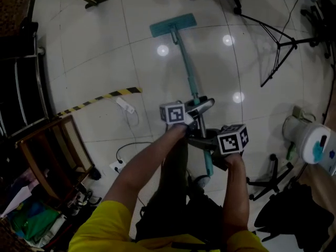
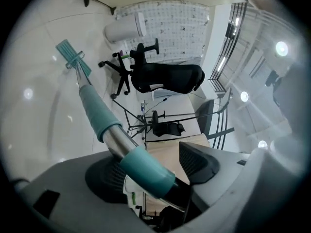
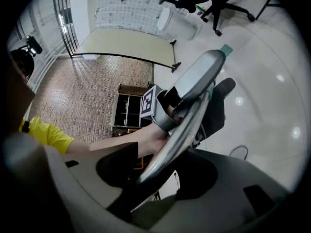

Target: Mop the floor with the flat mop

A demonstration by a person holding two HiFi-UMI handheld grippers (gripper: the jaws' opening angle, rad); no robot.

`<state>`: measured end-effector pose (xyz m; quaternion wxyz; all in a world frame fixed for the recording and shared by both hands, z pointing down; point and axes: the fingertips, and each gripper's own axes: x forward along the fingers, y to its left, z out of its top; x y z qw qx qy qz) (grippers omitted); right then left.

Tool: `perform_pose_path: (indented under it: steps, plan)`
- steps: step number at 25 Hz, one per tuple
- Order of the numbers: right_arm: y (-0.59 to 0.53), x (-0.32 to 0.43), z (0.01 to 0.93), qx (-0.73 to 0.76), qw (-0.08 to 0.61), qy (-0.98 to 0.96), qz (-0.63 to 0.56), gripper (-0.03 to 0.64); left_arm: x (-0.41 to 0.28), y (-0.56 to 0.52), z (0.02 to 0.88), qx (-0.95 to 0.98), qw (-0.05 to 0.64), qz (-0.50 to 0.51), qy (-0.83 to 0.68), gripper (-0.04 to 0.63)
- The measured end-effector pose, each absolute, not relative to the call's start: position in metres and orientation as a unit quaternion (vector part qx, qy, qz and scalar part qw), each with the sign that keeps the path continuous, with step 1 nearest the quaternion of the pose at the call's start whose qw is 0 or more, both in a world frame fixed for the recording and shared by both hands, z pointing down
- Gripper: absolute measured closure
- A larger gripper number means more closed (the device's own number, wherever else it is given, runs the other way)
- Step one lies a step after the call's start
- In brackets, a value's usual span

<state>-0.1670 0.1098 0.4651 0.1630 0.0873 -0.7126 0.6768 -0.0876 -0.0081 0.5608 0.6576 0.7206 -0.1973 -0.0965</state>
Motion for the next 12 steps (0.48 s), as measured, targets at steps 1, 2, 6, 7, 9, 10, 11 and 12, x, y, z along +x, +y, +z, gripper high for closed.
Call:
perform_pose_path:
  steps: [1,2,6,7,9,10,11,12]
  plan:
    - [0.085,-0.177,0.474,0.094,0.152,-0.716,0.675,0.371,-0.095,-0.032,0.571,0.726,0.655,-0.082,-0.193,0.277]
    - [0.062,-0.186,0.481,0.102,0.14,-0.718,0.674,0.374,-0.103,-0.055,0.579,0.73,0.653,-0.07,-0.188,0.277]
    - [-0.002,-0.218,0.49,0.118,0.098,-0.726,0.671,0.376,-0.126,-0.116,0.586,0.738,0.652,-0.042,-0.168,0.277]
    - [-0.002,-0.223,0.487,0.115,0.098,-0.727,0.67,0.374,-0.129,-0.116,0.581,0.738,0.653,-0.039,-0.164,0.276]
    - [0.028,-0.228,0.478,0.099,0.12,-0.725,0.671,0.371,-0.129,-0.089,0.57,0.738,0.655,-0.04,-0.158,0.276]
    - [0.054,-0.228,0.473,0.091,0.132,-0.72,0.676,0.373,-0.126,-0.064,0.563,0.736,0.658,-0.04,-0.154,0.278]
    - [0.084,-0.225,0.466,0.087,0.136,-0.712,0.683,0.373,-0.121,-0.034,0.555,0.73,0.666,-0.038,-0.15,0.278]
    - [0.117,-0.221,0.458,0.086,0.134,-0.703,0.693,0.374,-0.116,0.002,0.547,0.722,0.676,-0.035,-0.146,0.279]
